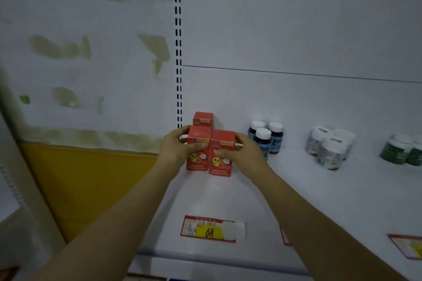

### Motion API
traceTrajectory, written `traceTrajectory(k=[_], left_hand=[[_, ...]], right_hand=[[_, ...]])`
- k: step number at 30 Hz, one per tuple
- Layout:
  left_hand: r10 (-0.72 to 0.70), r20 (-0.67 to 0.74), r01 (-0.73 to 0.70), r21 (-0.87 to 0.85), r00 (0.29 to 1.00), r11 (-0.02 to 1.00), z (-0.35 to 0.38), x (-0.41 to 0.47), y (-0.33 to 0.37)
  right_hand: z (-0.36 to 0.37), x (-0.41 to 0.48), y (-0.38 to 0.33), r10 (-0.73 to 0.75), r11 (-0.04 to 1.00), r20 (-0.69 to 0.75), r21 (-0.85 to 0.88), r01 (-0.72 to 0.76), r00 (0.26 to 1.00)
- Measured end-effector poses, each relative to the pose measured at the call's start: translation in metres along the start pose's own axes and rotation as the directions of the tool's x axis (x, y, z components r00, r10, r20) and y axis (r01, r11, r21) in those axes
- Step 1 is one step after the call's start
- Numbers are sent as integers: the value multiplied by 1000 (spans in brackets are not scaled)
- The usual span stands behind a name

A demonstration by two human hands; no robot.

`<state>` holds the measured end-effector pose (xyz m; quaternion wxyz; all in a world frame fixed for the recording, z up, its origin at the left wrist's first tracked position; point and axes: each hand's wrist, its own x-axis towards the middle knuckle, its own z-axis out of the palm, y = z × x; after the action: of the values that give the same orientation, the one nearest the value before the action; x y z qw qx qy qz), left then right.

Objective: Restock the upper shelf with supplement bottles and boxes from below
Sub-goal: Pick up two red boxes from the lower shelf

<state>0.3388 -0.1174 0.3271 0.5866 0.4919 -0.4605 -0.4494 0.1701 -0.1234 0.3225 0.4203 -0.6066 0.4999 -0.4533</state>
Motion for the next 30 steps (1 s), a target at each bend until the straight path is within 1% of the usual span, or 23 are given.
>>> traceTrajectory(k=[3,7,11,16,19,20,22,25,28,30], left_hand=[[-9,-21,9,-26,1000,1000,2,20,-6],[41,-38,-39,50,998,998,4,39,-12],[112,-14,-110,116,994,987,6,49,-14],[140,-10,-137,138,990,981,4,56,-19],[137,39,-142,173,990,975,1,61,-22],[136,63,-147,203,989,968,-1,61,-22],[140,115,-170,319,983,933,-4,63,-24],[153,174,-216,443,973,870,-6,62,-29],[175,179,-245,528,968,813,-7,64,-33],[169,177,-241,569,970,786,-7,66,-32]], right_hand=[[5,21,-3,-32,991,-22,-131,28,999],[9,46,-4,-38,976,-73,-219,21,997],[12,64,-1,-86,952,-108,-301,49,990],[14,85,4,-98,920,-106,-389,49,989],[17,97,12,-102,892,-156,-452,20,983],[17,99,15,-106,890,-177,-455,14,979],[19,100,17,-111,888,-212,-460,1,971],[24,103,21,-130,875,-228,-483,4,965],[22,113,35,-131,859,-219,-512,1,967],[23,108,27,-154,839,-214,-544,13,965]])
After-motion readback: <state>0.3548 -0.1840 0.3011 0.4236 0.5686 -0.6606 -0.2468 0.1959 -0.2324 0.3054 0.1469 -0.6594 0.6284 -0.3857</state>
